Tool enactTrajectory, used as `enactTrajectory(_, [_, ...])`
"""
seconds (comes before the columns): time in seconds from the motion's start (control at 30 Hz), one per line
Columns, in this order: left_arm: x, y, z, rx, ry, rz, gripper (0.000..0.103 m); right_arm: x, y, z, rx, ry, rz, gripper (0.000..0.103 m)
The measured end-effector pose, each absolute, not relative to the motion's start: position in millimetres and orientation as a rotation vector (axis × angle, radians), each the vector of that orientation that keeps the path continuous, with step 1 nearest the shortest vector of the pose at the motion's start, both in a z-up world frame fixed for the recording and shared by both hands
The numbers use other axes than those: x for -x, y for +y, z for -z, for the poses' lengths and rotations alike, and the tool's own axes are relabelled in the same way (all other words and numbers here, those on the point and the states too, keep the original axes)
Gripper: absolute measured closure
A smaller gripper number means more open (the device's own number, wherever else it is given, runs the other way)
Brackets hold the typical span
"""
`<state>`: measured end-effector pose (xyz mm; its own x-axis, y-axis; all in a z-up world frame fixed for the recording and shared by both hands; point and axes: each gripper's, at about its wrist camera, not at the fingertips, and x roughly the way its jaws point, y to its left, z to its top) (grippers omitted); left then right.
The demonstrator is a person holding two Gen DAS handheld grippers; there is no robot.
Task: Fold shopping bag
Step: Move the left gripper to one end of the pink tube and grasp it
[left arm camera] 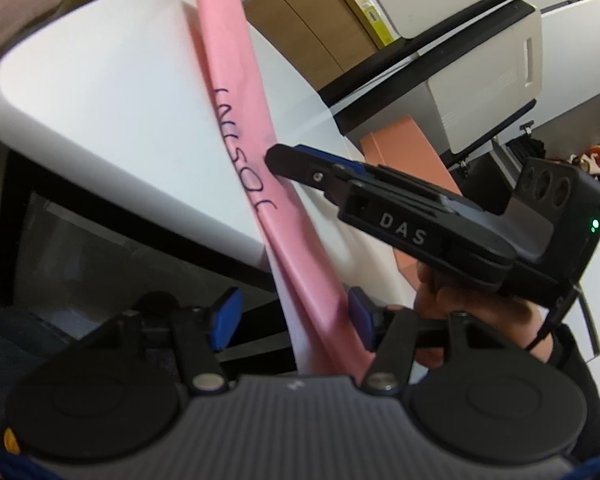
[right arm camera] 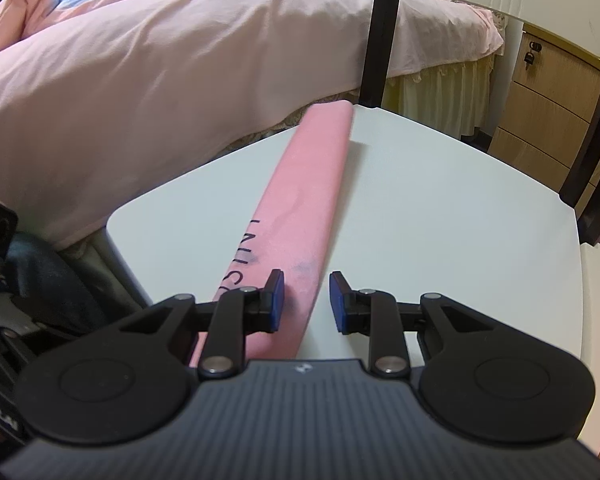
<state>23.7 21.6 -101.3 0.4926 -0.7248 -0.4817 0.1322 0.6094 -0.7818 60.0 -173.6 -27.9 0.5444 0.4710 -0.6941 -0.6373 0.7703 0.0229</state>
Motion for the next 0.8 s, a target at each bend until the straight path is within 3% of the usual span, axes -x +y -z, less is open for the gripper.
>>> enactTrajectory(0.2, [-29, 15, 109, 0.765, 0.907, 0.61, 0.046, -62, -177, 29, 0.204, 0.763, -0.665, 0.075])
enactTrajectory(0.3, [-29, 13, 110, 0.779, 0.89, 0.63, 0.053, -62, -176, 29, 0.2, 0.768, -0.661, 0.075])
enactTrajectory(0.37, [-27, 14, 110, 0.791, 0.879, 0.642, 0.063, -62, -175, 28, 0.195, 0.772, -0.658, 0.075])
enactTrajectory(0.5, [-24, 16, 111, 0.821, 0.876, 0.658, 0.071, -61, -176, 28, 0.184, 0.784, -0.655, 0.075])
enactTrajectory(0.57, [-23, 17, 112, 0.841, 0.873, 0.671, 0.085, -60, -176, 28, 0.175, 0.789, -0.656, 0.075])
enactTrajectory(0.8, [-14, 24, 110, 0.856, 0.855, 0.71, 0.093, -59, -180, 26, 0.146, 0.805, -0.664, 0.074])
